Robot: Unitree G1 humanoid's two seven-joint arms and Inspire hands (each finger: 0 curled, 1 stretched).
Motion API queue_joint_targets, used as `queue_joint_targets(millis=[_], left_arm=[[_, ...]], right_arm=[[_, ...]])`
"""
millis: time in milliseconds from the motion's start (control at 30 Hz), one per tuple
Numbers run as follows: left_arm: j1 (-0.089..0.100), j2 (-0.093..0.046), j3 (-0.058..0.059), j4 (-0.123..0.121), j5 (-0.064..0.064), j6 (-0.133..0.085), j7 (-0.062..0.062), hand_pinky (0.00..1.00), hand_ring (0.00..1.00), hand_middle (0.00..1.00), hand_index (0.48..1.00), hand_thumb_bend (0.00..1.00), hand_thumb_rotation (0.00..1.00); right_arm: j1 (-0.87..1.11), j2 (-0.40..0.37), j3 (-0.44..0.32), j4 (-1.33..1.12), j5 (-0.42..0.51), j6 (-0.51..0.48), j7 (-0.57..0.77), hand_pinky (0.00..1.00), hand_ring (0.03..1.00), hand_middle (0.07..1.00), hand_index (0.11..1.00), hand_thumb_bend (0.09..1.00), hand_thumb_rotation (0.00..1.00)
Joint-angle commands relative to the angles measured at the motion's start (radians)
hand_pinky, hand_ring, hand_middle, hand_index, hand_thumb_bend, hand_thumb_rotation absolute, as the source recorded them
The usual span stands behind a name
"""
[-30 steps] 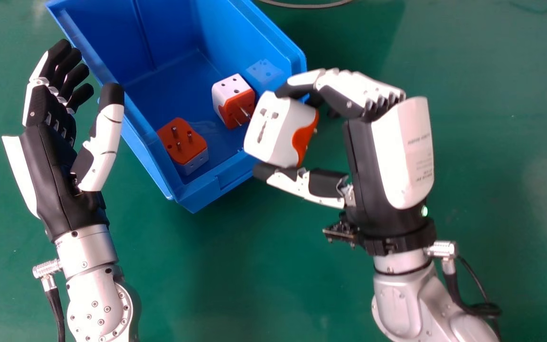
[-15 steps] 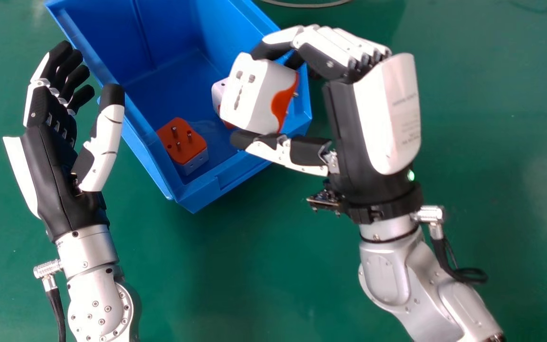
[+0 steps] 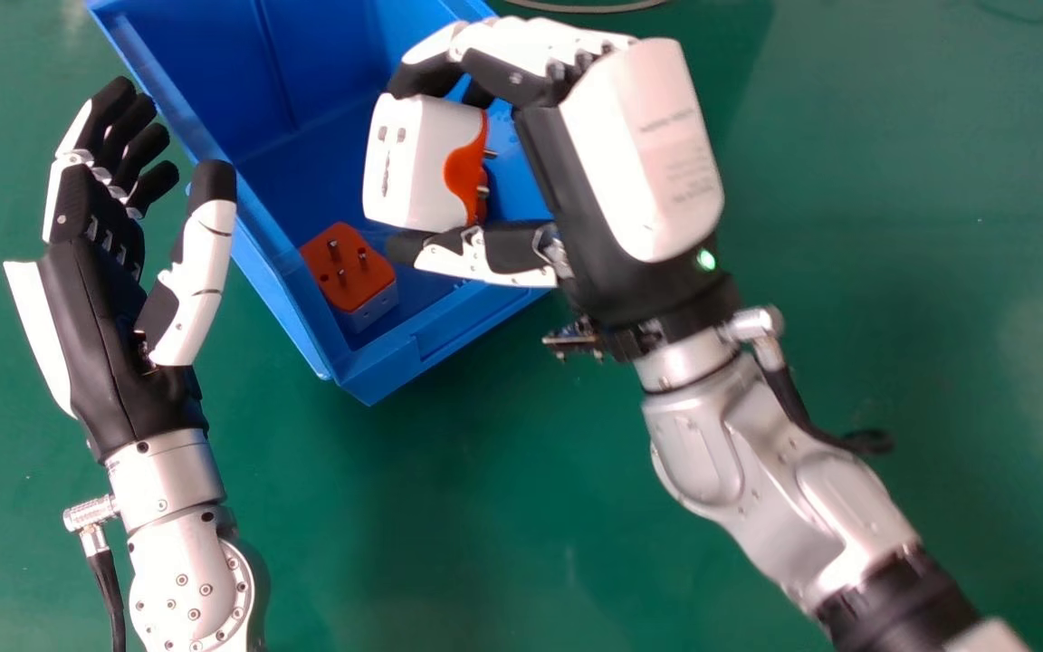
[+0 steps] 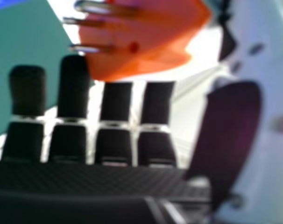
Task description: Pick all objects and put in blue box
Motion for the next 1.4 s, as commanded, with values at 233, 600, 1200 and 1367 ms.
queue_joint_targets(millis=[233,600,1200,1367], left_arm=[[-0.013,0.008,0.002,-0.002,0.011,-0.027,0.012,0.77,0.80,0.82,0.797,0.66,0.46],[-0.020,0.014,0.001,-0.004,0.014,-0.018,0.014,0.76,0.80,0.82,0.800,0.66,0.45],[-0.029,0.014,0.002,0.009,0.013,-0.025,0.017,0.77,0.80,0.82,0.807,0.66,0.46],[-0.025,0.010,0.000,0.004,0.012,-0.029,0.016,0.77,0.80,0.82,0.807,0.65,0.45]], right_arm=[[-0.296,0.044,0.100,0.417,-0.058,0.048,-0.070,0.34,0.445,0.508,0.513,0.497,0.00],[-0.427,0.096,0.172,0.672,-0.052,0.060,-0.150,0.33,0.455,0.491,0.527,0.497,0.00],[-0.439,0.086,0.218,0.669,-0.064,0.100,-0.173,0.33,0.454,0.502,0.529,0.496,0.00],[-0.425,0.074,0.241,0.629,-0.074,0.149,-0.165,0.33,0.455,0.526,0.518,0.495,0.00]])
